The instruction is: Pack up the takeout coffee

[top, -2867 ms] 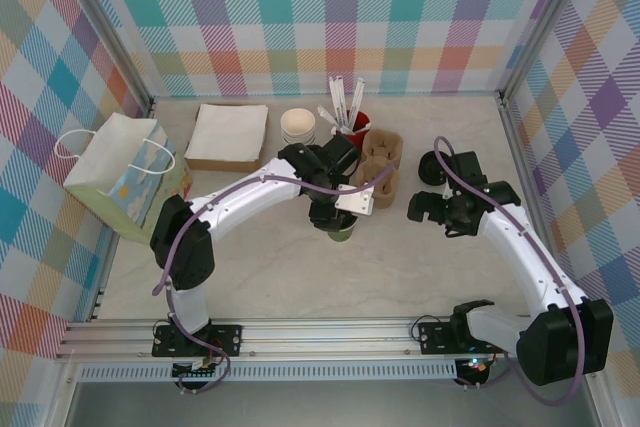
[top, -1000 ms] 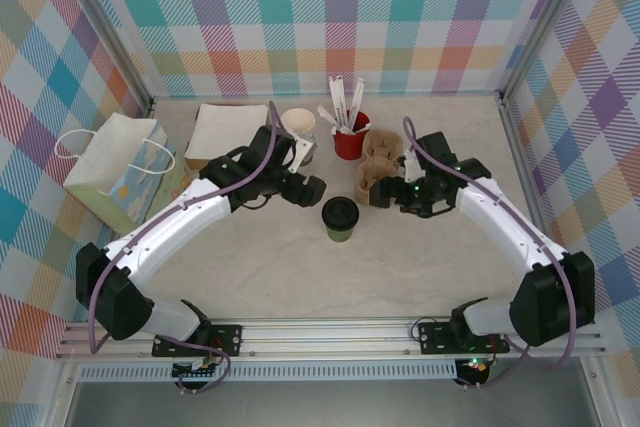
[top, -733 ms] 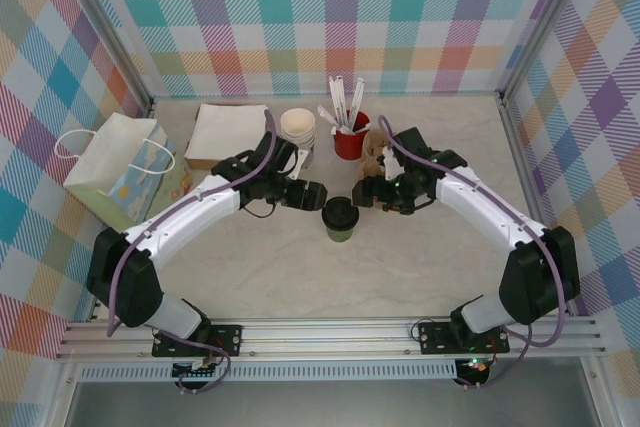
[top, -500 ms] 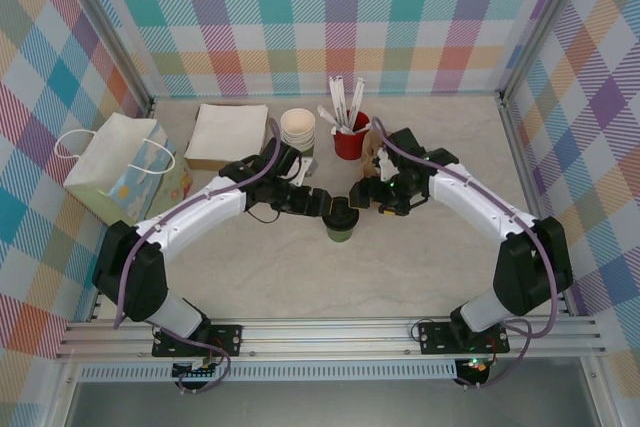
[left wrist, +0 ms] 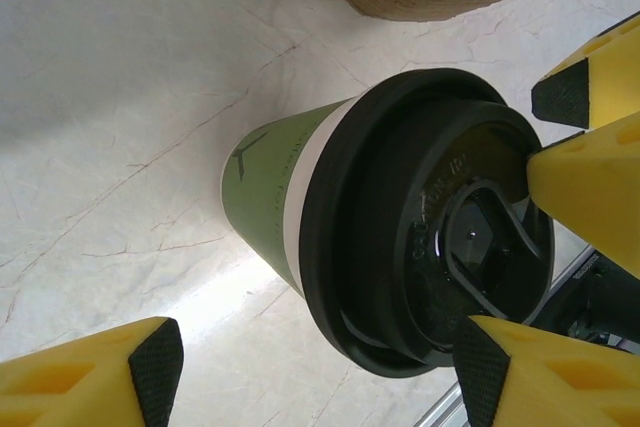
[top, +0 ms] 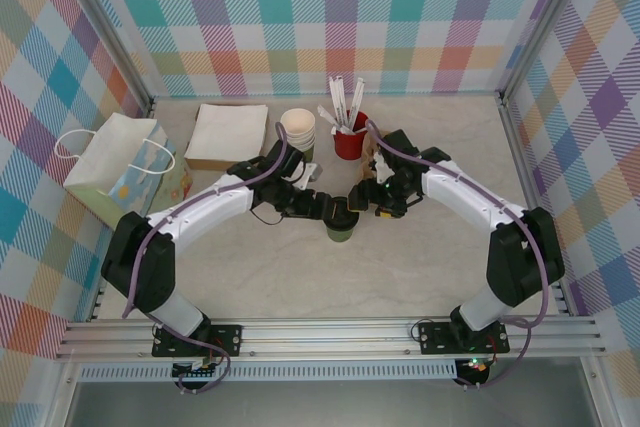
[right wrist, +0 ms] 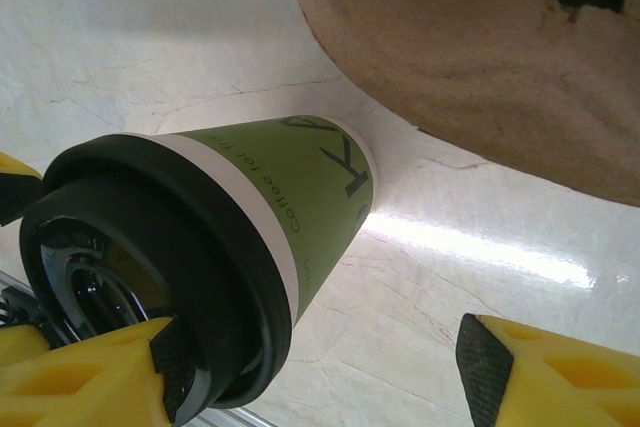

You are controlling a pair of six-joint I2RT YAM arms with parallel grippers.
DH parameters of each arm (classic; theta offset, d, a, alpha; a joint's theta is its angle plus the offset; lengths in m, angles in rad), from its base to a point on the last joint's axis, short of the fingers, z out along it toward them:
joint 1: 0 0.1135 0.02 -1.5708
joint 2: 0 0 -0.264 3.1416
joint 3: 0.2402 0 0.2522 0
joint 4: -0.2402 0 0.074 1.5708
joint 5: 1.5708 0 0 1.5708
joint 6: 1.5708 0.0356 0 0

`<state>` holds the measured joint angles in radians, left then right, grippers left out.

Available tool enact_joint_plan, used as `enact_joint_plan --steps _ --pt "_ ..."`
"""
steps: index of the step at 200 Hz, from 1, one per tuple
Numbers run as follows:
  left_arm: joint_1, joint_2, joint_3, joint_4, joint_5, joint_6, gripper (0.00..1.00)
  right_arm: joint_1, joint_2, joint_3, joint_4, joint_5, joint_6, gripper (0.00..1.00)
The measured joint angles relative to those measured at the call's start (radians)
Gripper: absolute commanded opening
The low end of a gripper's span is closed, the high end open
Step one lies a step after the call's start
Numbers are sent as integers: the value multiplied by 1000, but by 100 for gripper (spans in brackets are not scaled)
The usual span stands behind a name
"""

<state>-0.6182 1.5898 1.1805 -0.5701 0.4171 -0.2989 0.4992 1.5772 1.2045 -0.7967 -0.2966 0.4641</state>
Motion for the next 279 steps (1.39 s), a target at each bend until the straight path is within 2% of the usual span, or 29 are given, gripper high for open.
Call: enact_joint_plan --steps 279 --pt "2 53 -1 23 35 42 67 1 64 69 -105 2 -39 66"
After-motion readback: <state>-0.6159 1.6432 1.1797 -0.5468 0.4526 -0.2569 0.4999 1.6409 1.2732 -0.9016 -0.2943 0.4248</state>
